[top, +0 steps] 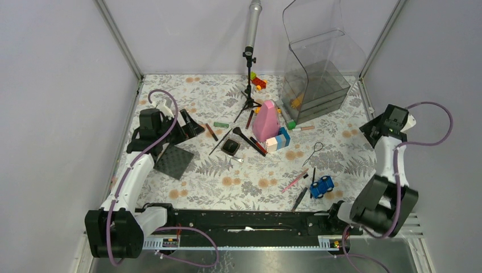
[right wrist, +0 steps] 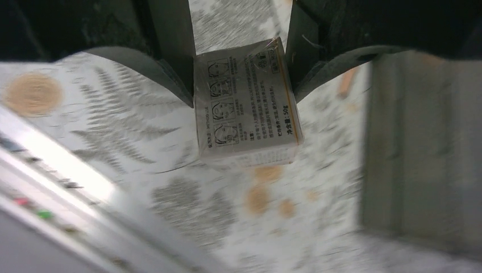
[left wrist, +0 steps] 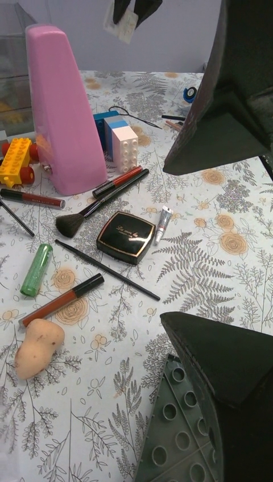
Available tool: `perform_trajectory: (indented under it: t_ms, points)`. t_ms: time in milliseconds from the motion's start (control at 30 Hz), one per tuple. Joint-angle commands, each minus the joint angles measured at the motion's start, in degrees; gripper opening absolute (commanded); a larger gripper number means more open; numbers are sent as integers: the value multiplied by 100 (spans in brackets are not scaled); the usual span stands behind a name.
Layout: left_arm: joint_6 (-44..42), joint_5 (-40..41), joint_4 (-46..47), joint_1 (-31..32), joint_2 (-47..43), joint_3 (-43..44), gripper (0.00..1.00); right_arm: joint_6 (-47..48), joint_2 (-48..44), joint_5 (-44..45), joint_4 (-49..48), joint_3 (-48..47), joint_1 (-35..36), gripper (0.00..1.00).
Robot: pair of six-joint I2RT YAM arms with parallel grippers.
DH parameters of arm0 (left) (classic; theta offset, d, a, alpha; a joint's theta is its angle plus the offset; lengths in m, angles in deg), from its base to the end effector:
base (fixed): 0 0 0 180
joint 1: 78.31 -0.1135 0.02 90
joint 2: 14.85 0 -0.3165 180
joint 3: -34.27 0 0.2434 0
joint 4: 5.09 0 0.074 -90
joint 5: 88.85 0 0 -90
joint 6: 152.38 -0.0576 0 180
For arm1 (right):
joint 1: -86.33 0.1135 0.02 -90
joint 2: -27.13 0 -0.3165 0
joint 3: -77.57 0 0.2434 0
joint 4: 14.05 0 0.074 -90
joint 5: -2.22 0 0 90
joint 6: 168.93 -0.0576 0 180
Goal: Organize the makeup
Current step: Pick up the makeup from the center of the board.
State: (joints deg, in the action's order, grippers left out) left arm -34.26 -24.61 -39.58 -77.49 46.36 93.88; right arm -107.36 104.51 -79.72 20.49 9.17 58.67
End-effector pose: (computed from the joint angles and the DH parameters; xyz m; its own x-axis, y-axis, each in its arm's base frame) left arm 0.2122 -0.0281 0.3099 -0.6911 -0.4146 -0.5920 0.0435 0.7938 -0.6067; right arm 0.2498 -0.1401 0.2941 -0.2747 0.6762 -0.6836 0.7738 0.5775 0.2603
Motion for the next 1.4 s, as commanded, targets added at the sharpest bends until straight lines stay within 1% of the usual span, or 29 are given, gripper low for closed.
perform_trajectory:
  t_ms: [0, 100, 167, 200, 267, 367, 433, 500, 667, 767, 833, 900, 1000, 1133, 1267, 1367]
  points:
    - [-26, -220, 466, 77, -267, 28, 99, -485, -1185, -2096, -258, 108, 333, 24]
    - [-45, 15, 578, 385, -516, 57, 99, -1176, -1767, -3373, -453, 232, 505, 26]
    - [-120, 414, 691, 787, -791, 86, 99, -1742, -2090, -3879, -657, 295, 737, 27]
    - [-149, 761, 758, 1161, -954, 88, 99, -1988, -2221, -3972, -690, 281, 908, 27]
    - [-162, 1084, 1052, 1737, -1256, 89, 99, -2421, -2456, -4065, -726, 239, 1293, 27]
    - [-114, 1228, 1639, 2422, -1422, 83, 99, -3305, -2825, -4143, -904, 422, 1802, 28]
    - [-249, 1306, 1974, 2781, -1443, 53, 99, -3940, -3045, -4253, -1120, 639, 2056, 28]
    - [-473, 1433, 2340, 3109, -1445, 25, 99, -4155, -3179, -4303, -1028, 680, 2339, 28]
    - [-1199, 1467, 2986, 3914, -1276, -27, 99, -4483, -3522, -4398, -834, 609, 2910, 29]
    - [-1888, 1399, 3482, 4621, -1123, -127, 99, -4679, -3636, -4562, -837, 592, 3094, 29]
    - [-2305, 1553, 3748, 5041, -1048, -180, 99, -4731, -3687, -4630, -794, 559, 3172, 29]
    - [-2525, 1738, 3883, 5290, -915, -148, 99, -4698, -3720, -4673, -687, 496, 3225, 29]
    - [-2687, 1820, 3829, 5486, -722, 25, 99, -4606, -3744, -4777, -581, 423, 3249, 29]
    - [-2711, 1775, 3870, 5539, -701, 39, 99, -4205, -3706, -4728, -280, 323, 3247, 30]
    - [-2768, 1755, 3778, 5556, -672, 140, 99, -4209, -3671, -5008, -768, 534, 3255, 30]
    - [-2757, 1700, 3511, 5552, -558, 383, 99, -3521, -3525, -5095, -624, 363, 3258, 29]
